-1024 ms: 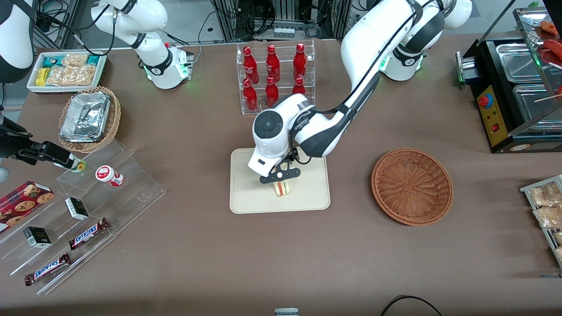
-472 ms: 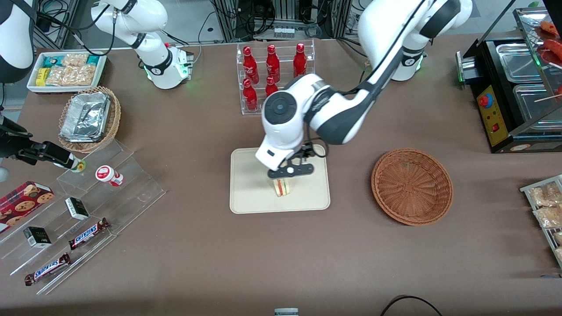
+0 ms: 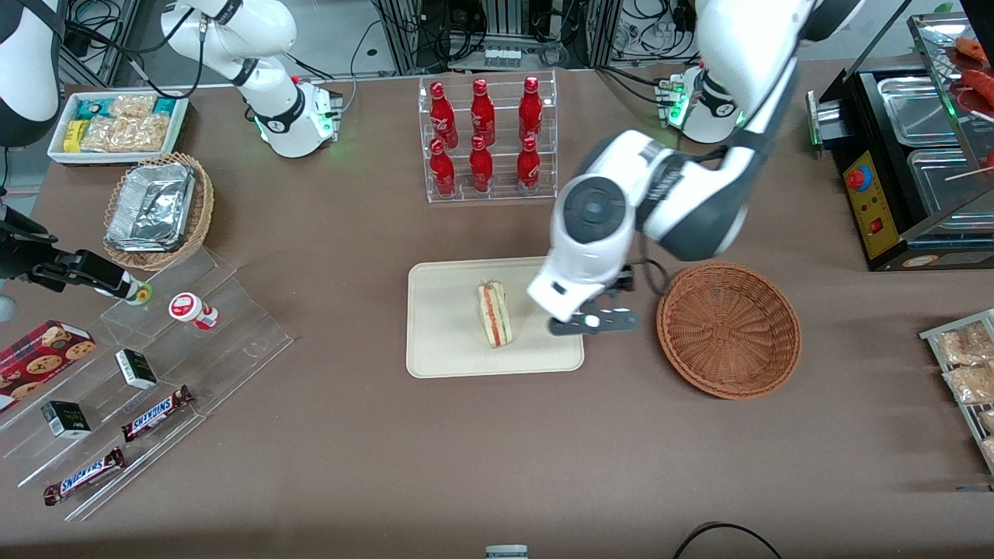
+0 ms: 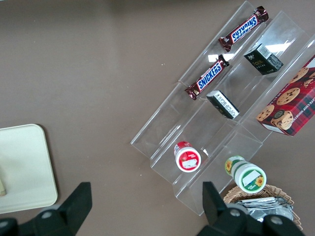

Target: Place sandwich from basket to tray

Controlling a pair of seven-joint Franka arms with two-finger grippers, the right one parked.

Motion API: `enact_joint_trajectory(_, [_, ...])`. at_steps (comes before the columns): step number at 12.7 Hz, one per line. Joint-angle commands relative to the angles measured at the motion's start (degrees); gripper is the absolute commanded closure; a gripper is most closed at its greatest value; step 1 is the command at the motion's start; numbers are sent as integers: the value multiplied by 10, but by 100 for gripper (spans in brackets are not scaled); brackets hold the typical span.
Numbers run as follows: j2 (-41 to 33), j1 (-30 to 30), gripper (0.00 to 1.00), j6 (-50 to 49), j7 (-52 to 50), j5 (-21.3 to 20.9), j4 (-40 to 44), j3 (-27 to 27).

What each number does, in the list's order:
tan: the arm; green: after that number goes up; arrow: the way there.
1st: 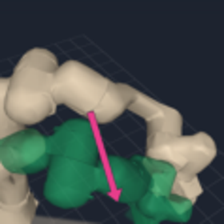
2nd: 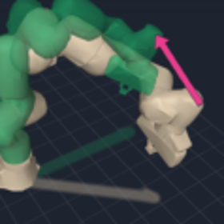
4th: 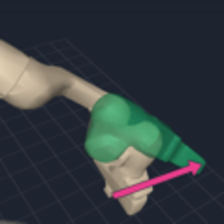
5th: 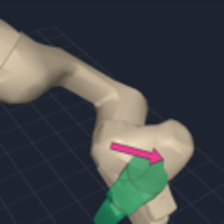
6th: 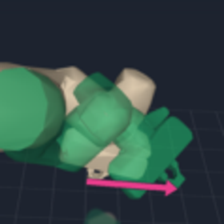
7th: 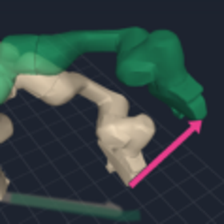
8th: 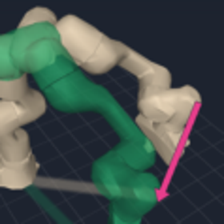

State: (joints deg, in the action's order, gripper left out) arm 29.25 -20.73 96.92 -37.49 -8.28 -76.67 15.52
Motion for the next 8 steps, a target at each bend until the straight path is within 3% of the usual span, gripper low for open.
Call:
enact_joint_trajectory(1, [-86,49,0,8,61,23,-101,4])
enact_joint_trajectory(8, [-218,176,0,-1,238,65,-214,3])
